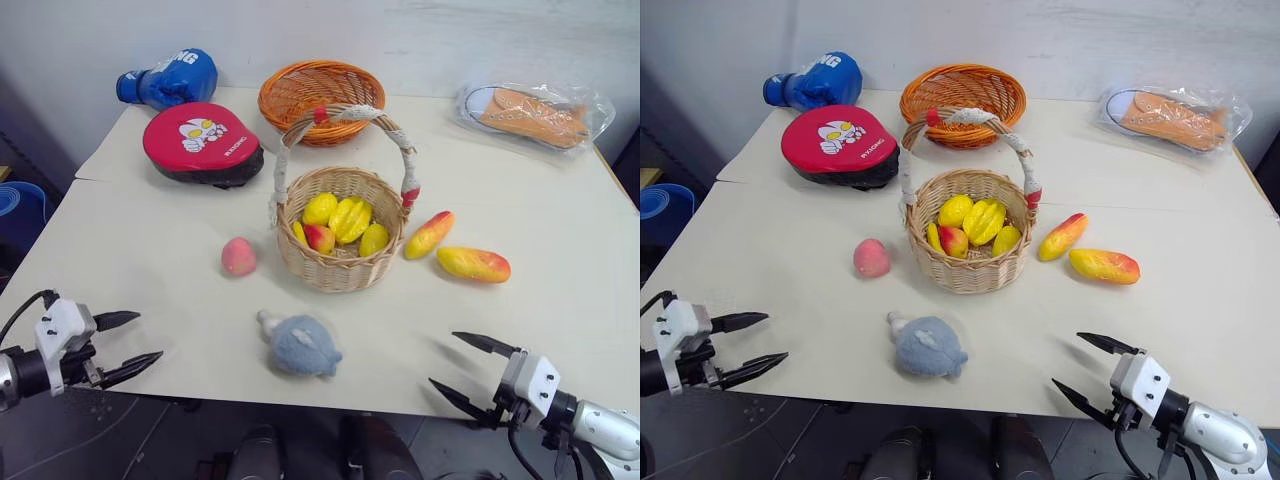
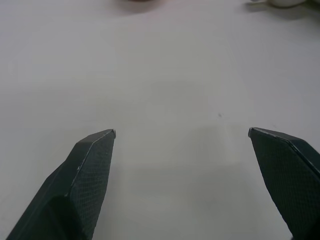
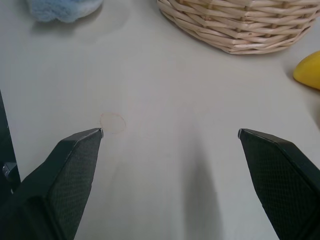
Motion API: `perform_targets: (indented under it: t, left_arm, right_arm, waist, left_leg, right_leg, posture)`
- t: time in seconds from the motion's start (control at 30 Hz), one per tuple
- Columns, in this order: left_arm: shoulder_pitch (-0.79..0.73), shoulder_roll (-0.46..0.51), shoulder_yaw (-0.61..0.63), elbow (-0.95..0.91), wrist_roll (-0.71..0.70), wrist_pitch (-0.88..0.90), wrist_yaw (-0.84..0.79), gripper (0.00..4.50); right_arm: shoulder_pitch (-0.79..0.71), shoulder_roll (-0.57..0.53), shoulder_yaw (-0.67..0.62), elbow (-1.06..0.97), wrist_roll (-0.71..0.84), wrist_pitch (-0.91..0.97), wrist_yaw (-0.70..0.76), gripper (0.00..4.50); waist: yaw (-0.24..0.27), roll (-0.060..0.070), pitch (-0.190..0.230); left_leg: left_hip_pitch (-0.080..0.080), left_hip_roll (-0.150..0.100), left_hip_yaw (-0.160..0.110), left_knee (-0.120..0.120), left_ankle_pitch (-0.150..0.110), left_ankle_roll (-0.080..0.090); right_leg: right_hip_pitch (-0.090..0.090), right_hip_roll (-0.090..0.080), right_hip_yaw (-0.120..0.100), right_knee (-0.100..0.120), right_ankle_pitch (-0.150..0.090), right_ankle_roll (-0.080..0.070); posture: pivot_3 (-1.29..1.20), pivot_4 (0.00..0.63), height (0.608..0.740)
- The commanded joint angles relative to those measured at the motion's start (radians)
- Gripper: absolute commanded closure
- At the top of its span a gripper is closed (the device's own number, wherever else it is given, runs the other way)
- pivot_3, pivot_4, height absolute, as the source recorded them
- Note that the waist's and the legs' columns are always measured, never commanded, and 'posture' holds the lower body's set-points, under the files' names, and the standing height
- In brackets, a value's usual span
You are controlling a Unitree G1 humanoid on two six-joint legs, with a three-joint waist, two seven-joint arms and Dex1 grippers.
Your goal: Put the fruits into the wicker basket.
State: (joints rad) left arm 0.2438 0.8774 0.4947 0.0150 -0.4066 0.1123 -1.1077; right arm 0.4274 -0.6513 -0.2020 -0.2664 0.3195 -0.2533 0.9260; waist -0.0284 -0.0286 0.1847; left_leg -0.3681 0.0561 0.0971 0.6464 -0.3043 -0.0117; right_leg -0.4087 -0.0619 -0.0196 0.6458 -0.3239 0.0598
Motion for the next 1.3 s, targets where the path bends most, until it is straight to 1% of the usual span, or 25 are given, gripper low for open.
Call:
perform_targets:
  t: [0.03,0.1,0.2,0.33,0.43,0.5,0.57,0.63,0.7,0.77,0.83,0.97,1.03,1.1,1.2,1.3]
  left_arm:
    - [-0.007,-0.002,0.008,-0.012,-0.012,-0.007,-0.002,0.00]
    - [-0.008,-0.004,0.018,-0.025,-0.043,0.026,-0.006,0.00]
    - [0.003,0.012,0.010,-0.040,-0.042,0.033,-0.029,0.00]
    - [0.016,0.048,-0.022,-0.135,-0.089,0.110,-0.102,0.00]
    - [-0.036,0.076,-0.062,-0.240,-0.136,0.187,-0.113,0.00]
    - [-0.099,0.100,-0.131,-0.310,-0.147,0.215,-0.132,0.00]
    - [-0.168,0.109,-0.210,-0.345,-0.127,0.207,-0.151,0.00]
    - [-0.277,0.072,-0.326,-0.368,-0.096,0.189,-0.153,0.00]
    - [-0.388,0.013,-0.449,-0.380,-0.071,0.192,-0.148,0.00]
    - [-0.469,-0.045,-0.528,-0.344,-0.035,0.182,-0.139,0.00]
    - [-0.528,-0.093,-0.586,-0.283,0.012,0.149,-0.134,0.00]
    - [-0.652,-0.183,-0.745,-0.133,0.141,0.056,-0.163,0.00]
    - [-0.681,-0.208,-0.779,-0.089,0.172,0.027,-0.177,0.00]
    - [-0.691,-0.225,-0.799,-0.063,0.189,0.008,-0.182,0.00]
    - [-0.680,-0.225,-0.832,-0.055,0.228,-0.038,-0.195,0.60]
    - [-0.653,-0.220,-0.829,-0.089,0.207,-0.013,-0.200,1.53]
  right_arm:
    - [-0.014,-0.009,-0.018,0.002,0.004,-0.021,0.005,0.03]
    - [-0.019,-0.005,-0.013,0.005,0.001,-0.022,0.003,0.03]
    - [-0.013,0.005,-0.005,-0.002,0.002,-0.011,-0.005,0.03]
    - [-0.009,0.045,0.016,-0.044,0.087,-0.018,0.018,0.03]
    - [-0.013,0.053,0.035,-0.094,0.108,-0.013,0.025,0.03]
    - [-0.015,0.047,0.033,-0.175,0.200,0.057,0.014,0.03]
    - [0.009,0.010,0.031,-0.286,0.347,0.200,-0.002,0.03]
    - [-0.009,0.007,0.055,-0.362,0.329,0.210,-0.012,0.03]
    - [-0.041,0.022,0.074,-0.406,0.288,0.200,-0.038,0.03]
    - [-0.057,0.027,0.078,-0.425,0.271,0.207,-0.057,0.03]
    - [-0.062,0.034,0.078,-0.433,0.260,0.214,-0.070,0.03]
    - [-0.014,0.029,0.078,-0.415,0.205,0.185,-0.049,0.03]
    - [-0.004,0.037,0.077,-0.412,0.192,0.184,-0.056,0.03]
    - [0.002,0.050,0.082,-0.407,0.177,0.181,-0.068,0.03]
    - [0.013,0.071,0.089,-0.394,0.159,0.174,-0.076,0.00]
    - [0.014,0.083,0.101,-0.378,0.144,0.162,-0.069,0.00]
  waist:
    - [-0.003,0.000,0.000]
    - [-0.003,0.000,0.000]
    - [-0.001,0.000,0.000]
    - [-0.001,-0.001,0.000]
    - [0.001,-0.001,0.000]
    - [0.002,0.000,0.000]
    - [0.001,0.001,-0.001]
    - [0.002,0.002,-0.001]
    - [0.003,0.002,-0.001]
    - [-0.001,0.002,-0.001]
    - [0.001,0.001,-0.001]
    - [0.004,0.002,-0.001]
    - [0.006,0.001,-0.002]
    - [0.002,0.001,-0.002]
    - [0.001,0.001,-0.002]
    - [0.002,0.001,-0.002]
  left_leg:
    - [0.000,0.000,0.000,0.000,0.000,0.000]
    - [0.000,0.000,0.000,0.000,0.000,0.000]
    - [0.000,0.000,0.000,0.000,0.000,0.000]
    - [0.000,0.000,0.000,0.000,0.000,0.000]
    - [0.000,0.000,0.000,0.001,0.000,0.000]
    - [0.000,0.000,0.000,0.002,0.000,0.000]
    - [0.000,0.000,0.000,0.002,0.000,0.000]
    - [0.000,0.000,0.000,0.001,0.000,0.000]
    - [0.000,0.000,0.000,0.002,0.001,-0.002]
    - [0.000,0.000,0.000,0.003,0.001,-0.002]
    - [0.000,-0.001,0.000,0.004,0.001,-0.002]
    - [0.000,-0.002,0.001,0.005,0.001,-0.002]
    - [-0.001,-0.006,0.000,0.007,0.001,-0.001]
    - [-0.001,-0.005,0.000,0.008,0.001,-0.001]
    - [-0.001,-0.004,0.000,0.008,0.001,0.000]
    - [0.000,-0.004,0.000,0.008,0.001,0.000]
  right_leg:
    - [0.000,0.000,0.000,0.000,0.000,0.000]
    - [0.000,0.001,0.000,0.000,0.000,0.000]
    - [0.000,0.001,0.000,0.001,0.000,0.000]
    - [0.000,0.001,0.000,0.000,0.000,0.000]
    - [0.000,0.001,0.000,0.001,0.000,0.000]
    - [0.001,0.001,0.000,0.002,0.000,0.000]
    - [0.001,0.001,0.000,0.002,0.000,0.000]
    - [0.001,0.001,0.000,0.002,0.000,0.000]
    - [0.001,0.002,0.000,0.002,0.000,0.000]
    - [0.001,0.003,0.001,0.004,0.000,0.001]
    - [0.000,0.004,0.002,0.005,0.000,0.002]
    - [0.000,0.006,0.003,0.006,0.000,0.003]
    - [0.000,0.006,0.003,0.006,-0.001,0.004]
    - [0.000,0.005,0.004,0.007,-0.001,0.005]
    - [0.000,0.004,0.004,0.008,-0.001,0.006]
    - [0.000,0.004,0.004,0.008,-0.001,0.006]
  posture:
    - [0.00,0.150,0.740]
    - [0.00,0.150,0.740]
    - [0.00,0.150,0.740]
    - [0.00,0.150,0.740]
    - [0.00,0.150,0.740]
    - [0.00,0.150,0.740]
    - [0.00,0.150,0.740]
    - [0.00,0.150,0.740]
    - [0.00,0.150,0.740]
    - [0.00,0.150,0.740]
    - [0.00,0.150,0.740]
    - [0.00,0.150,0.740]
    - [0.00,0.150,0.740]
    - [0.00,0.150,0.740]
    - [0.00,0.150,0.740]
    - [0.00,0.150,0.740]
